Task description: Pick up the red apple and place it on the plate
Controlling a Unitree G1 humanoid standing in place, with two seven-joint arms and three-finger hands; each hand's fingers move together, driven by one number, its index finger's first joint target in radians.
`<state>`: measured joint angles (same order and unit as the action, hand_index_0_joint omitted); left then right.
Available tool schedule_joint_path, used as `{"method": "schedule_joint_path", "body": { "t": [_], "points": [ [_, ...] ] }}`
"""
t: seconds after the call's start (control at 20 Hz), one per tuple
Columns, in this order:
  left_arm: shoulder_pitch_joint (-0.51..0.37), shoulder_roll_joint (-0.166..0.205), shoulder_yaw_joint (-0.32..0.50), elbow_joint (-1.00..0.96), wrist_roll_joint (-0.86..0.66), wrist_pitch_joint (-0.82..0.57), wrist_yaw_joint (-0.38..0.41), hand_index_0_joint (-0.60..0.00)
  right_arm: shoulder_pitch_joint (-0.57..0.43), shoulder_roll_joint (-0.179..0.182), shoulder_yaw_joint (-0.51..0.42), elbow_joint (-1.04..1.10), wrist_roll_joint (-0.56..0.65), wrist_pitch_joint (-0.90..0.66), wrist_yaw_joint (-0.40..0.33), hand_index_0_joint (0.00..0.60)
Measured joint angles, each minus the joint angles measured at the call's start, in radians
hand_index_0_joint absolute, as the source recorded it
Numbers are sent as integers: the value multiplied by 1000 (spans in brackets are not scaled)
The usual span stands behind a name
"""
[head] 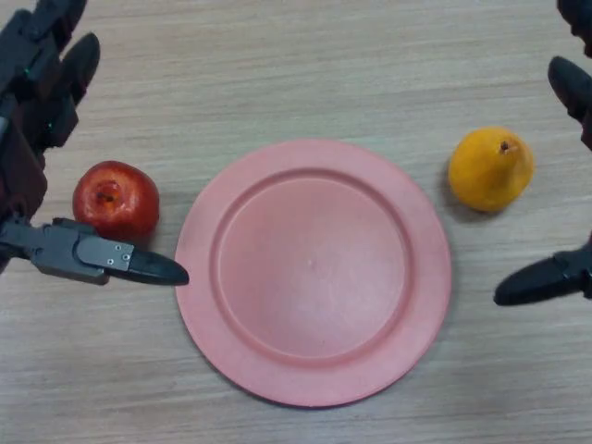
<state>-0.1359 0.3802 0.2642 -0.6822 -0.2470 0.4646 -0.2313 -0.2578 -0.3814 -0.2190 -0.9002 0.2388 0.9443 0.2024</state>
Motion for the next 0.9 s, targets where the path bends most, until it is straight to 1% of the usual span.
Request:
{"method": "schedule_joint_path", "body": {
  "t": [0.1,0.15,0.35,0.4,0.45,0.5,0.55,0.6,0.65,0.7,0.75,0.8,0.85,0.9],
  "points": [
    [0,1,35,-18,-1,4,-5,0,-9,-1,-1,16,0,0,-17,0],
    [-3,9,58,-42,-12,5,-6,0,-8,-1,-1,21,0,0,-30,0],
    [-14,16,68,-36,-18,29,-13,0,3,1,0,4,6,0,-31,0],
    [-15,25,68,-25,-18,31,-22,0,2,4,1,3,13,0,-31,0],
    [-11,54,70,10,-11,17,-62,0,1,4,1,3,13,0,-31,0],
    [-1,64,74,58,11,-39,-107,0,-1,4,1,3,13,0,-31,0],
    [15,64,87,124,73,-120,-160,0,-1,4,2,3,13,0,-32,0],
    [16,67,113,188,83,-178,-203,0,-2,4,2,3,13,0,-33,0],
    [16,77,144,285,130,-264,-225,0,-2,4,4,3,13,0,-40,0],
    [13,84,158,363,160,-340,-225,0,-3,10,6,3,13,0,-56,0],
    [11,86,171,447,168,-373,-224,0,-7,28,15,-1,13,0,-89,0],
    [10,86,168,509,207,-436,-217,0,-10,32,21,-7,18,1,-101,0],
    [7,87,163,575,231,-480,-209,0,-21,31,24,-13,61,1,-110,0],
    [-3,89,153,622,231,-509,-198,0,-30,28,38,-14,73,1,-110,0]
  ]
}}
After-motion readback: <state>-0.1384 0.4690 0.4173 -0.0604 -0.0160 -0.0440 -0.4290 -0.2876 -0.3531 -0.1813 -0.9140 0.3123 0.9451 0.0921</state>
